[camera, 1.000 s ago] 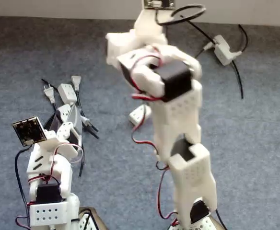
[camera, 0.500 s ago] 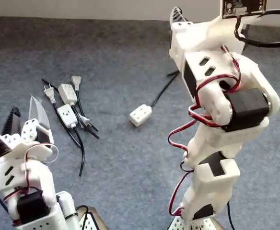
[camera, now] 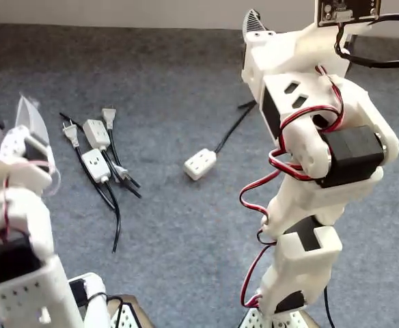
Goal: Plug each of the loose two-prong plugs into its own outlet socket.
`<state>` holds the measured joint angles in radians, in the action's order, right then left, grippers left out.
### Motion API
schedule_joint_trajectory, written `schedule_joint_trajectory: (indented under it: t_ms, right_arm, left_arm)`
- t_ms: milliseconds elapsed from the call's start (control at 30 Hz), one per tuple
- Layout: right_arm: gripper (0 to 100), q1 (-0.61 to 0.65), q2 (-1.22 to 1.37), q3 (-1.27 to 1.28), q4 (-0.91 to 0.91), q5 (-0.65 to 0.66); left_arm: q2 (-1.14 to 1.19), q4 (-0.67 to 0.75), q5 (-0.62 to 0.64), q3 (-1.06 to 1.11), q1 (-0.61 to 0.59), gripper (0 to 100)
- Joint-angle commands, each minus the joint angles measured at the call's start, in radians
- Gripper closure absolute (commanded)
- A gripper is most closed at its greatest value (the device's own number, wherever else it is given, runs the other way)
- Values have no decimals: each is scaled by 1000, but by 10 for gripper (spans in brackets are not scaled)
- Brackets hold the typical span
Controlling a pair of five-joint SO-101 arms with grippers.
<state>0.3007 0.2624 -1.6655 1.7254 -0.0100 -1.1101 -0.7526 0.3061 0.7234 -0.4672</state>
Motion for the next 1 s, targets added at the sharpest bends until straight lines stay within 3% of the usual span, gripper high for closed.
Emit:
schedule_joint_trajectory:
  t_ms: [0, 333, 533, 967]
  right_arm:
    - [588, -13, -35, -73, 41, 12]
    - [588, -4, -30, -68, 41, 12]
    - [588, 77, -28, 38, 39, 15]
    - [588, 111, -28, 64, 39, 17]
  left_arm:
    - [213, 3, -2, -173, -13, 807]
    - [756, 5, 6, -437, -30, 809]
    - [1013, -6, 8, -558, -1, 811]
    - [1411, -295, 44, -874, 35, 811]
